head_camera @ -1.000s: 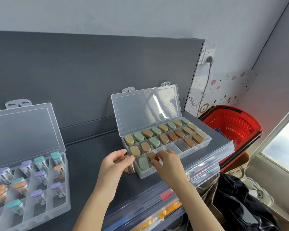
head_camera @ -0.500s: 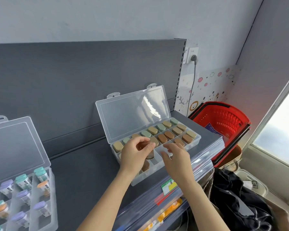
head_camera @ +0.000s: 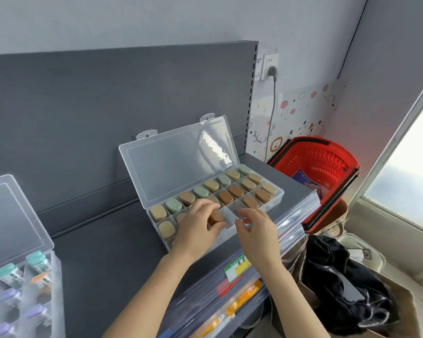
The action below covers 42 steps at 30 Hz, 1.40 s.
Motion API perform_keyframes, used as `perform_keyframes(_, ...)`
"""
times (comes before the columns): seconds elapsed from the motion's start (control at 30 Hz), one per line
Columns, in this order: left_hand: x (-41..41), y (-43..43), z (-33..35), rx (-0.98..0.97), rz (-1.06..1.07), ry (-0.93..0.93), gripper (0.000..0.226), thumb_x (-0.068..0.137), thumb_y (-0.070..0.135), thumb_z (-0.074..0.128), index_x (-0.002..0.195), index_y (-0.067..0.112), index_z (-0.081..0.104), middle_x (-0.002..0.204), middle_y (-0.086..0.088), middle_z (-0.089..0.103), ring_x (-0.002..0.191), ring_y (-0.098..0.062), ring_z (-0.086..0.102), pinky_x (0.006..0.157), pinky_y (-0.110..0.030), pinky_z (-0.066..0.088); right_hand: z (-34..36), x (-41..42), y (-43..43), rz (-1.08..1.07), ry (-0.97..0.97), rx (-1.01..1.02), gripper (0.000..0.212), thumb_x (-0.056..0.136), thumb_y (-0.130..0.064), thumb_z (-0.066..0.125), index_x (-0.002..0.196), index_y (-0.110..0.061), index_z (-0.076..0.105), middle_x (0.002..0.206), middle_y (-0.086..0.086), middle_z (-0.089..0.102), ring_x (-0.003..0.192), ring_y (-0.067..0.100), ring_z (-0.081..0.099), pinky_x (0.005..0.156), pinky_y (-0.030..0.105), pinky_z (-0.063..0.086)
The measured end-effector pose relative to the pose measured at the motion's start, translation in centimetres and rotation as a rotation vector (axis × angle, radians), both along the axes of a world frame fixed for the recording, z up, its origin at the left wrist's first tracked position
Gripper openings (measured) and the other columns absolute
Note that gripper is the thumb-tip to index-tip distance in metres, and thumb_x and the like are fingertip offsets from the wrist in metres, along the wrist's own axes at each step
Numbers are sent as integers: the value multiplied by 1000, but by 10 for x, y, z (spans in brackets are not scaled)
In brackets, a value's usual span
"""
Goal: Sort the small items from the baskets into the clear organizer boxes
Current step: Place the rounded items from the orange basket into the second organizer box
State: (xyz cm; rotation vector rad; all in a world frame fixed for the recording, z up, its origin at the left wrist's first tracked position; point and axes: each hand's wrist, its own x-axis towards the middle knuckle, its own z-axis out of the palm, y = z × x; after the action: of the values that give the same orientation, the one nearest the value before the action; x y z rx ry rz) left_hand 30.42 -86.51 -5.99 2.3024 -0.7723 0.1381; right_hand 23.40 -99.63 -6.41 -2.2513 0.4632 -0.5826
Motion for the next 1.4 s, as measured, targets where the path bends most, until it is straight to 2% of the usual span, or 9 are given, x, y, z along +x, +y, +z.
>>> perform_keyframes(0.13, -3, 6, -5, 98, 15, -8, 44, 91, 30, 60, 132, 25, 48, 135, 5, 44, 120, -11, 45, 84, -12, 37, -3, -1, -1, 2, 11, 25, 26, 93, -16, 56, 118, -19, 63, 115, -4, 60, 95, 7, 57, 80, 15, 49)
perform_keyframes(0.3, -2, 3, -3, 76, 41, 13, 32, 88, 29, 65, 116, 24, 52, 124, 4, 50, 107, -10, 50, 77, -12, 42, -2, 0, 0, 30, 9, 49, 25, 93, -15, 56, 117, -18, 64, 114, -4, 61, 97, 8, 57, 82, 16, 50)
perform_keyframes(0.53, 4, 13, -3, 173, 5, 29, 28, 84, 34, 67, 107, 25, 55, 116, 8, 57, 107, -11, 53, 85, -23, 50, 0, 1, -4, 41, 17, 74, 25, 93, -15, 56, 117, -18, 63, 114, -4, 61, 98, 9, 58, 84, 17, 51)
perform_keyframes(0.73, -4, 20, 1, 170, 5, 31, 44, 83, 42, 68, 122, 27, 53, 127, 12, 52, 113, -7, 48, 81, -11, 40, 2, -3, -5, 88, 56, 62, 29, 92, -20, 59, 121, -21, 61, 122, -4, 58, 103, 10, 58, 84, 15, 50)
perform_keyframes(0.9, -20, 33, 6, 234, 59, 2, 58, 86, 48, 61, 136, 26, 43, 140, 11, 39, 129, -8, 34, 100, -21, 35, 8, -9, 3, 238, 122, -25, 35, 92, -28, 58, 127, -26, 55, 132, -9, 49, 113, 8, 50, 68, -3, 34)
perform_keyframes(1.03, -37, 50, 5, 219, 141, -13, 58, 87, 47, 59, 138, 28, 41, 143, 14, 34, 132, -4, 29, 107, -21, 28, 7, -13, 15, 307, 104, -76, 33, 91, -29, 59, 125, -29, 56, 131, -11, 49, 110, 3, 49, 69, -4, 31)
perform_keyframes(1.23, -65, 81, 8, 268, 278, -93, 57, 90, 47, 54, 142, 30, 38, 149, 15, 30, 141, -6, 17, 117, -27, 9, 2, -14, 42, 543, -36, -183, 37, 84, -26, 68, 121, -22, 60, 124, -7, 54, 113, 11, 51, 93, 18, 44)
perform_keyframes(1.3, -75, 100, 7, 333, 318, -116, 57, 90, 47, 53, 143, 29, 38, 151, 13, 30, 144, -8, 14, 113, -25, 0, 0, -16, 58, 620, -45, -262, 44, 83, -28, 69, 124, -19, 58, 127, -2, 54, 117, 16, 50, 96, 22, 43)
perform_keyframes(1.4, -92, 132, 8, 381, 380, -137, 59, 88, 47, 57, 142, 26, 41, 150, 7, 35, 144, -11, 15, 114, -29, 0, -5, -22, 82, 715, 9, -353, 53, 85, -36, 65, 133, -20, 51, 141, 2, 45, 132, 21, 39, 108, 35, 38)
